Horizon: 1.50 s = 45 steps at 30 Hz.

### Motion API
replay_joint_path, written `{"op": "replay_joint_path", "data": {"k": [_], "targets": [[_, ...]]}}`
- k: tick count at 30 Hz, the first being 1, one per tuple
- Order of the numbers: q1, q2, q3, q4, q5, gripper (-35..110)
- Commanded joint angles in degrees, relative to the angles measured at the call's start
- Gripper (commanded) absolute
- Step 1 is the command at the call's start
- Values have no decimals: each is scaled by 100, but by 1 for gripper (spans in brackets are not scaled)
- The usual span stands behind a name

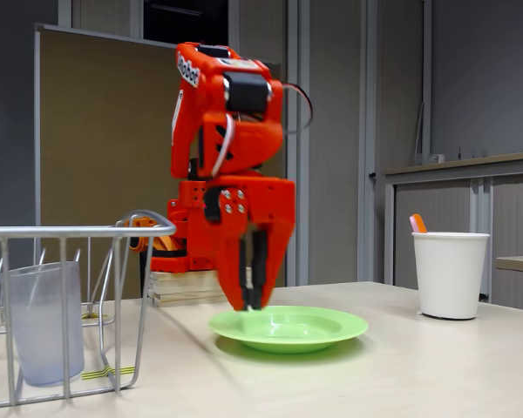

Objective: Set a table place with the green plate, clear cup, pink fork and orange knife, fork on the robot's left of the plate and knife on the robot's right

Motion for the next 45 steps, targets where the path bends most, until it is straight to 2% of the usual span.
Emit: {"op": "replay_joint_path", "data": {"k": [1,16,33,45], "targets": [[-308,-44,-105,-237,404,0],[-1608,-316,229,-870,1986,0],[-2347,-475,88,-1020,2786,0],[-2531,-536,-88,-993,2856,0]]}}
